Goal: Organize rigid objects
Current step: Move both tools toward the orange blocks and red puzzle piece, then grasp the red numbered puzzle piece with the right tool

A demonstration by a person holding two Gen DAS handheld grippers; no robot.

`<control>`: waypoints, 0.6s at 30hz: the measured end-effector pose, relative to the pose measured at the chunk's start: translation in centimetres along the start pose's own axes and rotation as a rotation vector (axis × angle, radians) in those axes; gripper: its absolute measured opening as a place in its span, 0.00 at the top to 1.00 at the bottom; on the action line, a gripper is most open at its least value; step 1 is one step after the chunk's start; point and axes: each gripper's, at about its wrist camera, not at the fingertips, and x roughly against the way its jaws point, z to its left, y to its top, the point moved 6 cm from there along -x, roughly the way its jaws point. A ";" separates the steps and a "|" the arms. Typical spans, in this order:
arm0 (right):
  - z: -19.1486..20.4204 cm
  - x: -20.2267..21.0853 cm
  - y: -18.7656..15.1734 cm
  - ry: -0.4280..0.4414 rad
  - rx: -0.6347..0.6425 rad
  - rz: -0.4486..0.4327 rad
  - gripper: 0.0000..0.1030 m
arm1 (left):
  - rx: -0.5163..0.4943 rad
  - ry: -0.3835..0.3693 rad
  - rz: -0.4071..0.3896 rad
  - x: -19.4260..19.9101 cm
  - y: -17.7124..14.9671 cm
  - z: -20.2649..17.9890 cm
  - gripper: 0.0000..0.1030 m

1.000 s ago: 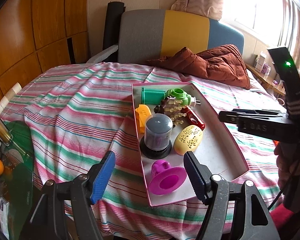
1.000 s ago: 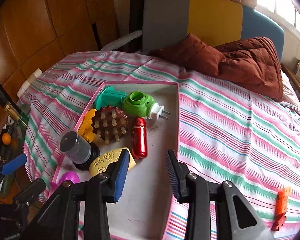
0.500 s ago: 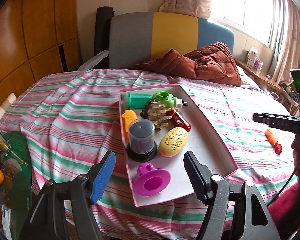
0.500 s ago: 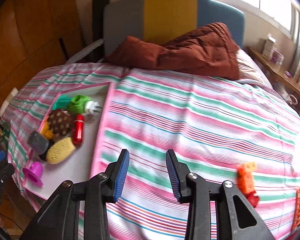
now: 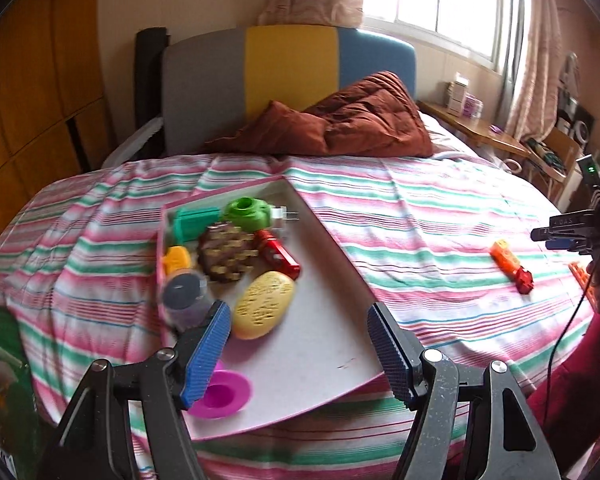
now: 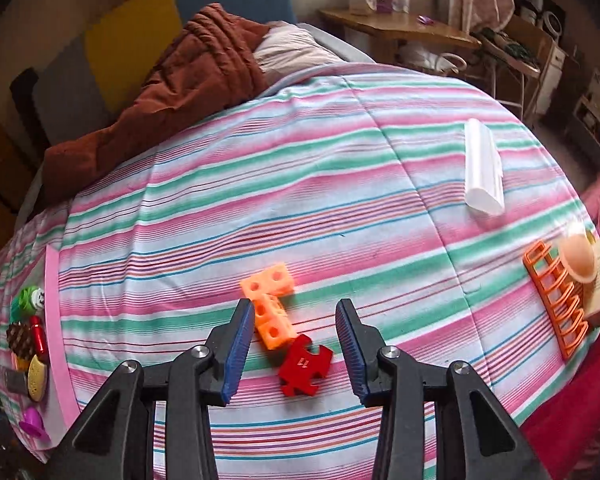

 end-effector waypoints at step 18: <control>2.6 -5.7 -4.0 0.064 0.100 0.277 0.70 | -0.108 -0.106 0.027 -2.0 1.0 -5.9 0.30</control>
